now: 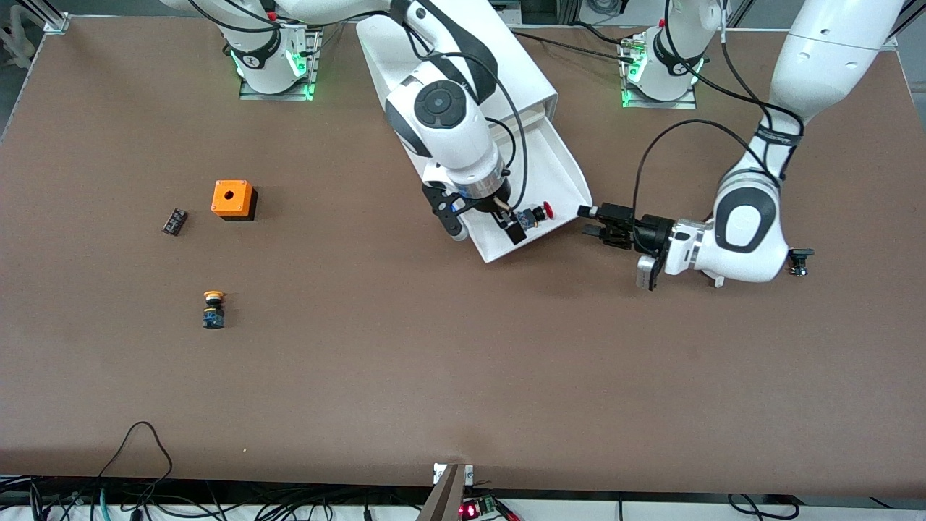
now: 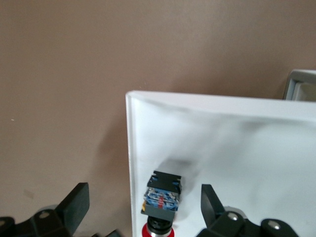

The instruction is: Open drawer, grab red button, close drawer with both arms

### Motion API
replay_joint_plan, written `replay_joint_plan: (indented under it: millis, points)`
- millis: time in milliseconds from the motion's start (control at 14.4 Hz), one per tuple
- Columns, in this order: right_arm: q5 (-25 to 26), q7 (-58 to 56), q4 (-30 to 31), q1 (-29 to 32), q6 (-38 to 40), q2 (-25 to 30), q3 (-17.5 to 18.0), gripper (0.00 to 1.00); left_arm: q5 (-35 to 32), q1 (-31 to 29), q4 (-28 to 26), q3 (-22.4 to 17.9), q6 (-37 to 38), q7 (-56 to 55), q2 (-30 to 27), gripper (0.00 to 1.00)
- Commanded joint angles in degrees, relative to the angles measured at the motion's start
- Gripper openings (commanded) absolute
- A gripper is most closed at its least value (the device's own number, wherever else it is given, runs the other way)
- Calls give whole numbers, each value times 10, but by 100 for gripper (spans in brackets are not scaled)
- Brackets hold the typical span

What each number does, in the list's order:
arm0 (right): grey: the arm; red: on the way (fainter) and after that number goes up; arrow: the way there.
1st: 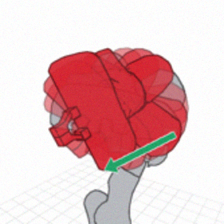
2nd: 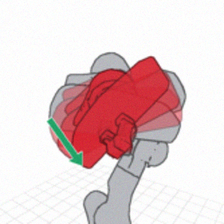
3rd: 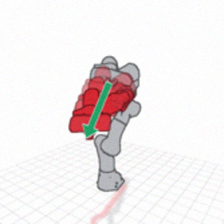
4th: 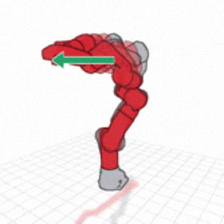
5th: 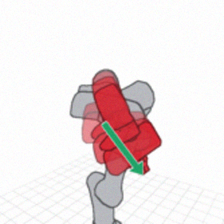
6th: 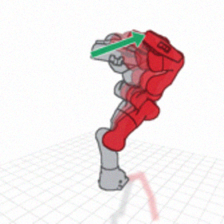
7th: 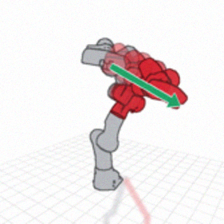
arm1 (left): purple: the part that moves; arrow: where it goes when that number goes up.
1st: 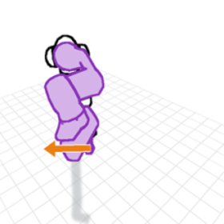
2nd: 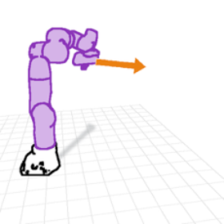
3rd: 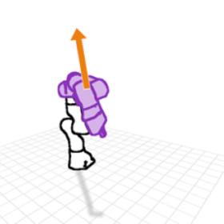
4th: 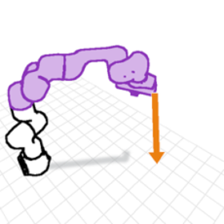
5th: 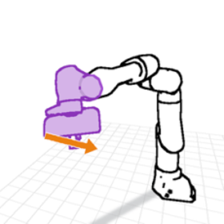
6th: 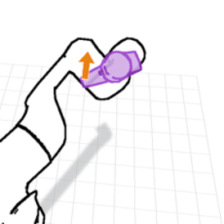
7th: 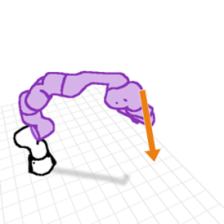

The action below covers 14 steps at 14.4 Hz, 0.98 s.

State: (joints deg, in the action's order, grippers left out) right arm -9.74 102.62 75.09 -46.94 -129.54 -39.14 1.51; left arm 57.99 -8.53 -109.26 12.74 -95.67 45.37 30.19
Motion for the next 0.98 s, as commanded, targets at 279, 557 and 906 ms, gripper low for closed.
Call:
replay_joint_plan:
  millis: [279, 557, 906]
  points:
    - [44, 60, -26, -37, -24, -44, -8, 99, -167, -21, 151, -2, 122, -227, -16, 100]
    - [44, 61, -28, -39, -26, -46, -7, 98, -278, -17, 247, 5, 166, -336, -16, 100]
    - [45, 61, -61, -39, -24, -70, -8, 88, -432, 40, 272, 12, 166, -455, -60, 100]
